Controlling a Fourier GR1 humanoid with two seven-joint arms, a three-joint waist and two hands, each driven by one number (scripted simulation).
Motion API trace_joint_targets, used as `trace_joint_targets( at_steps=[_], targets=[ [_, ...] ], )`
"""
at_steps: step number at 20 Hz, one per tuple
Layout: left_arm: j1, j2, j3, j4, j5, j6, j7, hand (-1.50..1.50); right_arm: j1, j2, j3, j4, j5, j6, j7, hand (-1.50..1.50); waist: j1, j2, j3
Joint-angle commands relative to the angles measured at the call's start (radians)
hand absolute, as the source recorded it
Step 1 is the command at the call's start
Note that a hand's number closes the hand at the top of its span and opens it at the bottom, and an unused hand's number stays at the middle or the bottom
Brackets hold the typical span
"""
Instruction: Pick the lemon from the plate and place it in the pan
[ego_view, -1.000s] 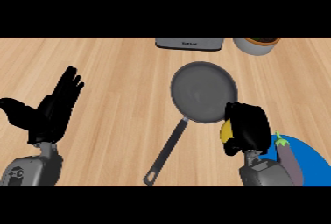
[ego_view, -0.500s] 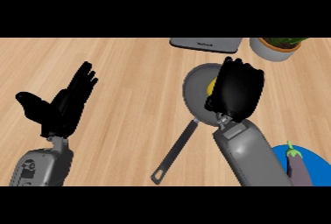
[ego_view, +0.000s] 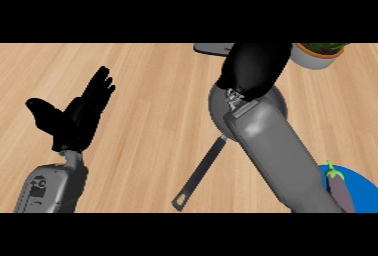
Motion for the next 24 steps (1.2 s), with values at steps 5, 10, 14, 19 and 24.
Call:
trace_joint_targets(
  at_steps=[5,10,14,19,24],
  targets=[
    [0.042,0.015,0.044,-0.004,0.001,0.023,-0.010,0.00,-0.105,0.010,-0.016,0.188,-0.033,-0.165,0.264,1.50,-0.059,-0.010,0.002],
    [0.048,0.017,0.068,0.020,0.010,0.024,-0.030,0.00,-0.052,0.010,-0.051,0.226,-0.023,-0.296,0.200,1.50,-0.108,-0.014,0.004],
    [0.070,0.016,0.059,-0.031,-0.001,0.036,-0.002,0.00,0.018,0.010,-0.063,0.289,-0.053,-0.402,0.112,1.50,-0.120,-0.017,0.004],
    [0.066,0.006,0.067,0.015,-0.003,0.036,-0.038,0.00,0.065,0.010,-0.087,0.418,-0.097,-0.612,0.009,1.50,-0.118,-0.011,0.004],
    [0.065,0.026,0.089,0.020,0.014,0.010,-0.058,0.00,0.042,0.010,-0.146,0.551,-0.114,-0.625,-0.029,1.50,-0.133,-0.015,0.004]
  ],
)
